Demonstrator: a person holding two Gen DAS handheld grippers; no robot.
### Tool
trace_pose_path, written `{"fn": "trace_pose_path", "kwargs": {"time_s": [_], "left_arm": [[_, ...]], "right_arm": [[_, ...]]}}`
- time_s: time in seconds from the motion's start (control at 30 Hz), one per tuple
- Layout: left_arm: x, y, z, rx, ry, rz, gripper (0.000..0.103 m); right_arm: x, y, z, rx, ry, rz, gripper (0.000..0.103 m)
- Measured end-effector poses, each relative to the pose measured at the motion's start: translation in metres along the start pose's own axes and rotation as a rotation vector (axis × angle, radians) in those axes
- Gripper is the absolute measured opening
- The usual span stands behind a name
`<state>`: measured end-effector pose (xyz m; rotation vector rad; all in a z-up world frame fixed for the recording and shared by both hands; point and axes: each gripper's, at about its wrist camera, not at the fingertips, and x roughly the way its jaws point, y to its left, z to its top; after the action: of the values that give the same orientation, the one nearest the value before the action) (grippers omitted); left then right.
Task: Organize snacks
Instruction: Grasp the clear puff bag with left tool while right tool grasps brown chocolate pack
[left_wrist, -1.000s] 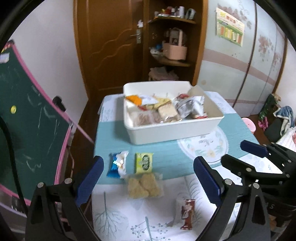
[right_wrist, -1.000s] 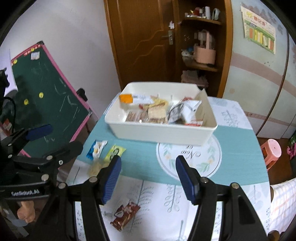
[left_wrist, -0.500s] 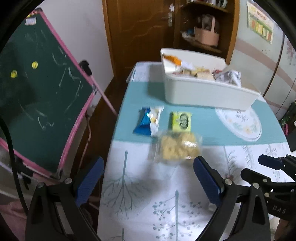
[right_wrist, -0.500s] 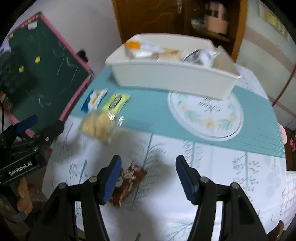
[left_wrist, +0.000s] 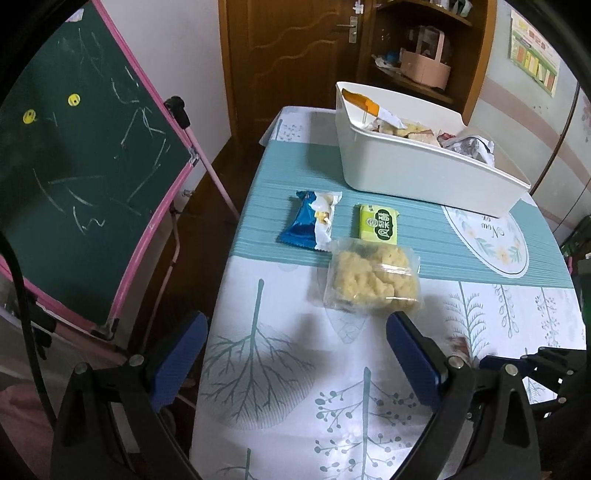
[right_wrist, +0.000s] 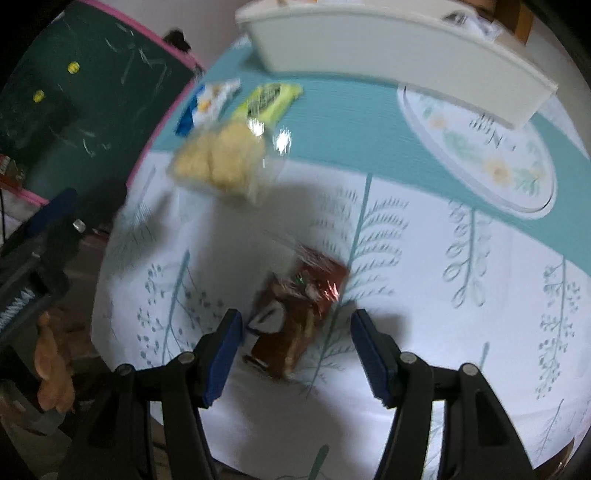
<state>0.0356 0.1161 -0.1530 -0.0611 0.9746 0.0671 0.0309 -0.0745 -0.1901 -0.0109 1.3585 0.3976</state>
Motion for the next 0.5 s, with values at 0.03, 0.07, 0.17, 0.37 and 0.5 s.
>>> {"fn": "trace_pose_path", "kwargs": {"time_s": [0.03,0.07,0.17,0.37,0.5], "left_arm": [[0.001,0.0,-0.001,-0.001,0.003,-0.002,0.097],[0.002,-0.001,-0.001,-0.001,0.006,-0.004,0.097],[0.004,-0.004,-0.001,0.005,0.009,-0.005,0.097],[0.008,-0.012,0.003,0.02,0.024,-0.003,0.097],[0.013,-0.019,0.008,0.031,0.047,-0.04,0.097]], "right_arm": [[0.001,0.003,0.001,-0.011,0.008,-0.002,0.063],[0.001,0.006,0.001,-0.021,0.009,-0.013,0.063],[0.002,0.016,0.002,-0.058,0.015,-0.042,0.063],[0.005,0.037,0.008,-0.15,-0.015,-0.154,0.046],[0.002,0.025,0.011,-0.11,-0.049,-0.108,0.038]]}}
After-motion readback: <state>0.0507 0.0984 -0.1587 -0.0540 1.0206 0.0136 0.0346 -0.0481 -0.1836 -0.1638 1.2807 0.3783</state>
